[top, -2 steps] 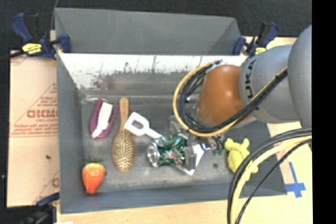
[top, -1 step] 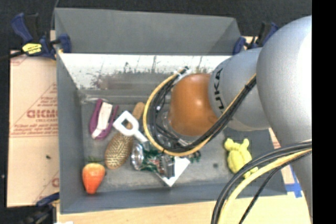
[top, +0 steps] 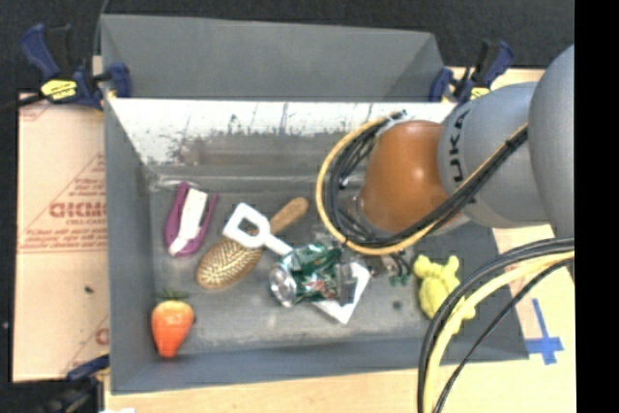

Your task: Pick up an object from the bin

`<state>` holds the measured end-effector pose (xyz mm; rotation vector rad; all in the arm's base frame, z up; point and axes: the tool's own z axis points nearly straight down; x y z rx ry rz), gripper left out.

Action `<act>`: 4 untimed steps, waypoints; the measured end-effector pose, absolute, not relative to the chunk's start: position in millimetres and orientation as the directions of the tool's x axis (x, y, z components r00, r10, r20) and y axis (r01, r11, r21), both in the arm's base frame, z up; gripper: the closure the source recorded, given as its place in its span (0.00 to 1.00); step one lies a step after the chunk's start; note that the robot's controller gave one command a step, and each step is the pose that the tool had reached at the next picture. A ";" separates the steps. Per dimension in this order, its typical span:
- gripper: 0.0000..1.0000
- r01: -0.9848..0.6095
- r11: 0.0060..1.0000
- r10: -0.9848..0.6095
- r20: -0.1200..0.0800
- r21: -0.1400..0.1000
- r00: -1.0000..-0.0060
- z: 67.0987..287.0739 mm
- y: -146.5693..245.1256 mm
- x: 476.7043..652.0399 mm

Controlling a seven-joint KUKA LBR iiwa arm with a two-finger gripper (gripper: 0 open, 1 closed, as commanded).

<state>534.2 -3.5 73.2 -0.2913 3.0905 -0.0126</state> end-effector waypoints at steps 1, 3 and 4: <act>1.00 -0.188 0.982 -0.188 -0.037 -0.012 -0.982 73.3 -3.4 534.2; 1.00 -0.187 0.982 -0.188 -0.034 -0.012 -0.982 138.1 -3.9 533.5; 1.00 -0.187 0.982 -0.187 -0.030 -0.011 -0.982 174.6 -4.2 532.7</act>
Offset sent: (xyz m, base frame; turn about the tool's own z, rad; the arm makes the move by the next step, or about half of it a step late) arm 0.0000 -0.0001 0.1065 -0.0006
